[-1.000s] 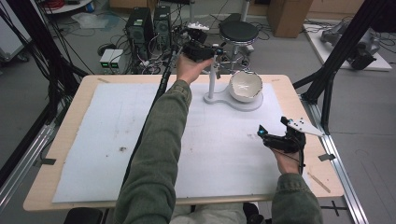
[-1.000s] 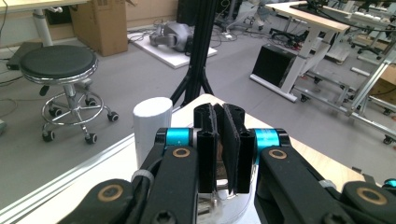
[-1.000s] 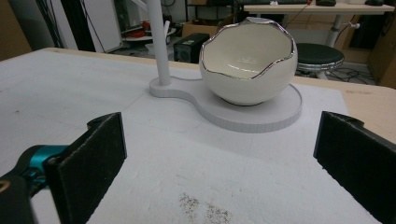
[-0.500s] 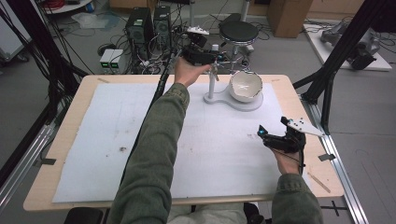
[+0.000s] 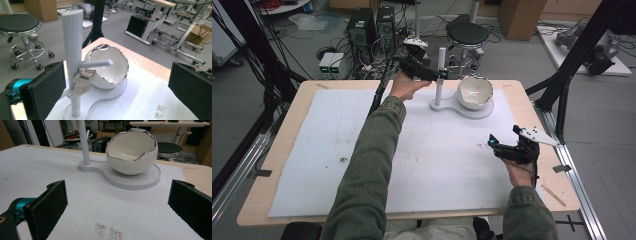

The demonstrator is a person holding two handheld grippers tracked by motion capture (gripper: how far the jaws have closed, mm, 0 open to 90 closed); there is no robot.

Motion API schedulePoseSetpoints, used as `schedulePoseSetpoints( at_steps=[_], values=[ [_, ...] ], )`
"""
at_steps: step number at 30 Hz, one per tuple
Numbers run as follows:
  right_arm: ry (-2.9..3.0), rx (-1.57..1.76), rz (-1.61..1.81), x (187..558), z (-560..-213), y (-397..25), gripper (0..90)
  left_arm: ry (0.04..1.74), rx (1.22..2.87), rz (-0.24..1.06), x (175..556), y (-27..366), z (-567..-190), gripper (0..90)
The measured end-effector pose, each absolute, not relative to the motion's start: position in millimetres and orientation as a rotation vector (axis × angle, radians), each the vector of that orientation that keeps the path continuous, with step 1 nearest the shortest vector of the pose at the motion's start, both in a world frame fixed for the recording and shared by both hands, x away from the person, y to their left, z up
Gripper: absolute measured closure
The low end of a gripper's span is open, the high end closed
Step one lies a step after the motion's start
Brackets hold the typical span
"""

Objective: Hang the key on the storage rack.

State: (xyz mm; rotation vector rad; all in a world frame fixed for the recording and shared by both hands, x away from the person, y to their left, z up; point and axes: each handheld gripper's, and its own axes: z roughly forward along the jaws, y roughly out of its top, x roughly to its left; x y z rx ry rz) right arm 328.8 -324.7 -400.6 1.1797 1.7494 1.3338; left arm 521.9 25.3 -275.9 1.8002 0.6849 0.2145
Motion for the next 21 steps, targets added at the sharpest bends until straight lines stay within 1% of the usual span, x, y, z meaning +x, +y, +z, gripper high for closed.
schedulePoseSetpoints(
  at_steps=[21],
  values=[
    [1.755, 1.185, 1.328, 330, -401, -324, 1.4, 0.691, 1.825, 0.258, 502, 46, -287, 1.6]
  ],
)
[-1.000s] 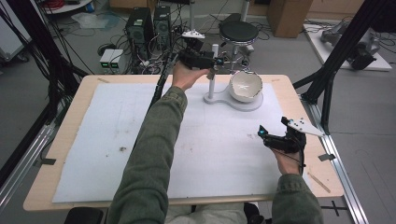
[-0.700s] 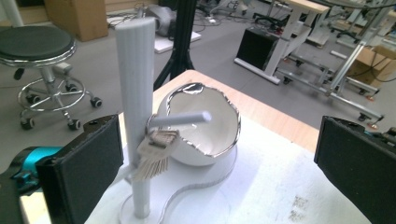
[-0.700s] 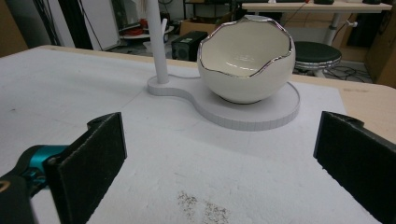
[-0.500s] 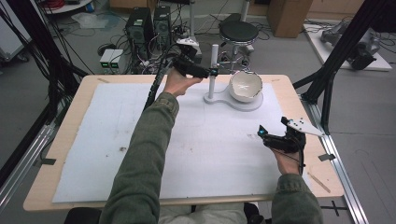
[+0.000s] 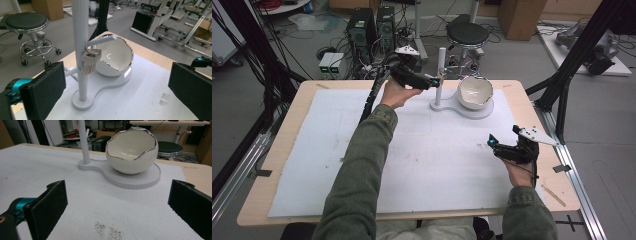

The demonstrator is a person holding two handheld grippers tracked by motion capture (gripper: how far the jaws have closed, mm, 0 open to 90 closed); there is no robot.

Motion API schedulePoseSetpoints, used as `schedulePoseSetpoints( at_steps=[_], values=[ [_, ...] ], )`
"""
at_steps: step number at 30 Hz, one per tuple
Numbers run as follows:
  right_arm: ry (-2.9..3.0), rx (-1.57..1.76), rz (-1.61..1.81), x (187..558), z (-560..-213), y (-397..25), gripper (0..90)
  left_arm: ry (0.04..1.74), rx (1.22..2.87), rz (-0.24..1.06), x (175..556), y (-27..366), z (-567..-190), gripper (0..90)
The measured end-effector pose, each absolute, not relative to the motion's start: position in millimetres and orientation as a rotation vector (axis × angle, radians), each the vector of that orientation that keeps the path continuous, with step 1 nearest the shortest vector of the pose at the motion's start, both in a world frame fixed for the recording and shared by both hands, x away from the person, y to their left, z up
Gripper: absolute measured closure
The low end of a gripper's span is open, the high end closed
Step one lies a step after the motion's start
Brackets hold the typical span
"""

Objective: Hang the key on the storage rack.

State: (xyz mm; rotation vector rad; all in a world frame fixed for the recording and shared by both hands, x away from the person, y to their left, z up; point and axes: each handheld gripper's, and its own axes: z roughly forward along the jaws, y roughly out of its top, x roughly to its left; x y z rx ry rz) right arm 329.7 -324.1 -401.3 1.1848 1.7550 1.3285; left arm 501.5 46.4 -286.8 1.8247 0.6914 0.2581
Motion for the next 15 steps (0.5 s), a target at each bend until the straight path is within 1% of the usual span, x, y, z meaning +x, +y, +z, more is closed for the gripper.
schedulePoseSetpoints(
  at_steps=[8, 15],
  values=[
    [1.762, 1.184, 1.324, 330, -401, -323, 1.4, 0.692, 1.841, 0.274, 492, 54, -295, 1.6],
    [1.775, 1.187, 1.326, 330, -402, -323, 1.4, 0.704, 1.87, 0.284, 484, 64, -309, 1.6]
  ],
)
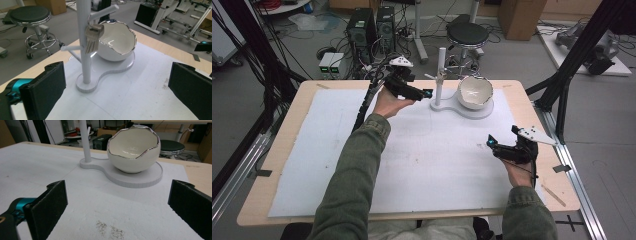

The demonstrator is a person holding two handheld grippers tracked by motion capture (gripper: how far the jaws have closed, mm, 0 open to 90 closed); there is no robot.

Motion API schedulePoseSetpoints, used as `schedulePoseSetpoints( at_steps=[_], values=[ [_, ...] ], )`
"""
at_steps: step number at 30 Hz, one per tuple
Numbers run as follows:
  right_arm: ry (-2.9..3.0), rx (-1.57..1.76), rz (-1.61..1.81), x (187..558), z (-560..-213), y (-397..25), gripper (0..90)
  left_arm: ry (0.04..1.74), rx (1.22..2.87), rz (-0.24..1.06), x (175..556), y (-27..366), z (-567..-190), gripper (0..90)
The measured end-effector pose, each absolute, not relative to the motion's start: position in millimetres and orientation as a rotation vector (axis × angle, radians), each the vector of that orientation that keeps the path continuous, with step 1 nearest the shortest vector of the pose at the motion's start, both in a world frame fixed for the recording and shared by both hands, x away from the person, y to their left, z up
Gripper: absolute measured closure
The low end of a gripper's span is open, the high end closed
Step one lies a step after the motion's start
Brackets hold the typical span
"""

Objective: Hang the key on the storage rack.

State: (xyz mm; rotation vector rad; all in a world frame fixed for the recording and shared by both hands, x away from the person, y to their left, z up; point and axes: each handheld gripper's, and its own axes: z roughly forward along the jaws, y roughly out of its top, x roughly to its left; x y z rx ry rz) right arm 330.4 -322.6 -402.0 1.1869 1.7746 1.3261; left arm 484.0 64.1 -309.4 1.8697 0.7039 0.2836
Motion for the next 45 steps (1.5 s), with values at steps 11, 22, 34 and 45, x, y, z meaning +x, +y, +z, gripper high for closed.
schedulePoseSetpoints(
  at_steps=[11, 22, 34, 45],
  values=[
    [1.778, 1.187, 1.321, 331, -402, -322, 1.4, 0.732, 1.858, 0.297, 469, 86, -320, 1.6],
    [1.782, 1.186, 1.318, 330, -403, -321, 1.4, 0.759, 1.85, 0.317, 454, 105, -326, 1.6],
    [1.794, 1.183, 1.313, 331, -403, -320, 1.4, 0.795, 1.847, 0.333, 443, 127, -338, 1.6],
    [1.791, 1.184, 1.31, 331, -403, -320, 1.4, 0.845, 1.866, 0.345, 434, 150, -349, 1.6]
  ],
)
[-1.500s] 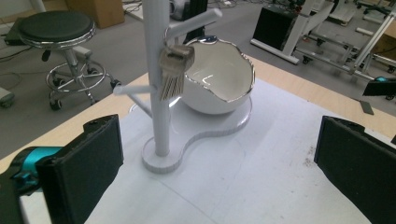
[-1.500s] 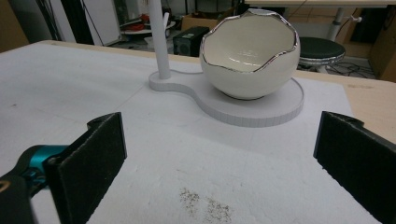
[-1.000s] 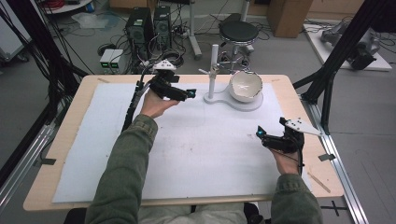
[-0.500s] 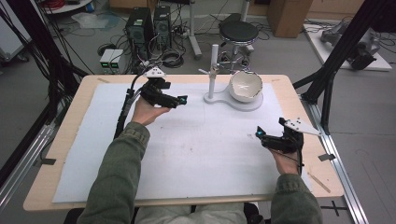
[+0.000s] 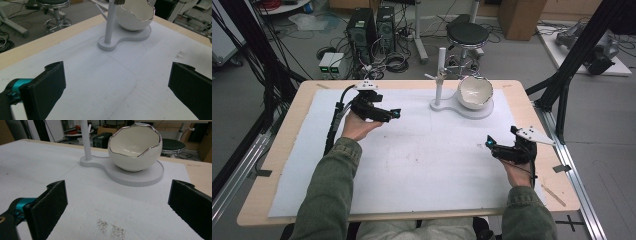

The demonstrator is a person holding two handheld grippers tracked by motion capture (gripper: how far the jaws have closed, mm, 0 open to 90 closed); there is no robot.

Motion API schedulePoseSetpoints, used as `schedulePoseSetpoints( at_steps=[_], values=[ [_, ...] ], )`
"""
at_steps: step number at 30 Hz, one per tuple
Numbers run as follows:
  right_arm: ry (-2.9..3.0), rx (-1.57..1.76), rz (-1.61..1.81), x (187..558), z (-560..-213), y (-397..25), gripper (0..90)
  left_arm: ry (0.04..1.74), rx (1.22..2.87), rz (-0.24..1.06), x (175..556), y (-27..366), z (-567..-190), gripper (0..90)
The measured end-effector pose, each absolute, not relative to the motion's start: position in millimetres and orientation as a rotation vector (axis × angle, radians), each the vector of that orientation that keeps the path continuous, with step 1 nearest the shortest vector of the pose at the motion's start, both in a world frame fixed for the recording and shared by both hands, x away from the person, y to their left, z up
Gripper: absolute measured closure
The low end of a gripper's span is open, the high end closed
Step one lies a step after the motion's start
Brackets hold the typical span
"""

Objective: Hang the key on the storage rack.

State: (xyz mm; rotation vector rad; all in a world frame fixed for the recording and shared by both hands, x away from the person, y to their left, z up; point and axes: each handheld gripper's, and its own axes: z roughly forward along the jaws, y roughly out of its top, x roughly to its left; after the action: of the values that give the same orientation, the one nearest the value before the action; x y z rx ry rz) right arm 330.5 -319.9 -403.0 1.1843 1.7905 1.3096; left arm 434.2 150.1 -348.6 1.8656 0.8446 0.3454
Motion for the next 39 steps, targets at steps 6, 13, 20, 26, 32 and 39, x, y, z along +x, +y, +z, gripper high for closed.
schedulePoseSetpoints(
  at_steps=[6, 13, 20, 26, 32, 39],
  values=[
    [1.789, 1.185, 1.305, 331, -403, -320, 1.4, 0.867, 1.855, 0.368, 430, 164, -347, 1.6],
    [1.789, 1.185, 1.304, 331, -403, -319, 1.4, 0.904, 1.813, 0.397, 420, 184, -351, 1.6],
    [1.789, 1.184, 1.301, 331, -404, -319, 1.4, 0.952, 1.778, 0.432, 408, 209, -356, 1.6],
    [1.796, 1.189, 1.296, 331, -404, -317, 1.4, 0.983, 1.754, 0.465, 396, 228, -360, 1.6],
    [1.798, 1.183, 1.291, 332, -405, -317, 1.4, 1.023, 1.719, 0.481, 385, 246, -367, 1.6],
    [1.799, 1.19, 1.291, 332, -405, -317, 1.3, 1.072, 1.675, 0.51, 372, 265, -376, 1.6]
  ],
)
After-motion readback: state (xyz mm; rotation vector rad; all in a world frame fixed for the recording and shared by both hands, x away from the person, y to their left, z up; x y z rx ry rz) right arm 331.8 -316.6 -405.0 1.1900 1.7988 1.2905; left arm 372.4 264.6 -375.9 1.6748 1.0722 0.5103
